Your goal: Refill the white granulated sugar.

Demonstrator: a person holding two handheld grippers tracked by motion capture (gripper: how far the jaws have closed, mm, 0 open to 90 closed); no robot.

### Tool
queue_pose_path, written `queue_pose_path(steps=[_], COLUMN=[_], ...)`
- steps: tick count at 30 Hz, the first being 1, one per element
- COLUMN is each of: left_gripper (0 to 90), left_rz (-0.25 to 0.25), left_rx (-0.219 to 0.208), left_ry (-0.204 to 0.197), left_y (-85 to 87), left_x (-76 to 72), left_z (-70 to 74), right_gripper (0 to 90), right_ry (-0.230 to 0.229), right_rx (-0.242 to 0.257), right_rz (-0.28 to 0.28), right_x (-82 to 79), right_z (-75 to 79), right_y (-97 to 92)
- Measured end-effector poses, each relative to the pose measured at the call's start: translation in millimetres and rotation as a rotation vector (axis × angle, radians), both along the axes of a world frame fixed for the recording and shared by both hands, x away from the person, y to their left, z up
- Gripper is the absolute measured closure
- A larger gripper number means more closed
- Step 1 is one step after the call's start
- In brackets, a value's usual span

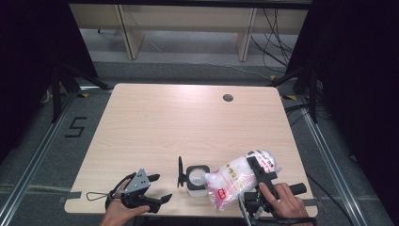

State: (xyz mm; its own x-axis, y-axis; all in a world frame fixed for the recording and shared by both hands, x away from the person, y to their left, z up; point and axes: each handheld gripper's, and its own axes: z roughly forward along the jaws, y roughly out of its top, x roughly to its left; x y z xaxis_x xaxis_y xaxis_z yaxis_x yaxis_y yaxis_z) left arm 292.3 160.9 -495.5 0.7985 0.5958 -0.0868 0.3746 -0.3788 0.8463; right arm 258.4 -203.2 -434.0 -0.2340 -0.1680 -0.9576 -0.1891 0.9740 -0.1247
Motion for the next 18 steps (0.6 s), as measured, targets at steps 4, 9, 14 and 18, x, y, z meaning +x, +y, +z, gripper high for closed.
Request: queue_pose_path(steps=[4, 9, 14, 18], left_gripper=[17.9, 17.9, 17.9, 17.9], left_rz=[-0.010, -0.014, -0.015, -0.014], left_rx=[-0.011, 0.005, 0.007, 0.017], left_ry=[-0.005, -0.010, 0.000, -0.004], left_y=[-1.1, -0.2, -1.0, 0.1], left_x=[0.4, 1.1, 0.7, 1.4], left_z=[-0.6, -0.3, -0.8, -0.4], right_gripper=[39.9, 39.9, 39.9, 39.9], right_ry=[-0.002, 0.006, -0.022, -0.019], right_rx=[-0.016, -0.003, -0.012, -0.037], right_rz=[0.019, 0.013, 0.038, 0.003], right_x=[-0.5, 0.5, 4.0, 1.5], right_z=[0.3, -0.2, -1.3, -0.5], right_y=[2.5, 3.9, 4.9, 5.2])
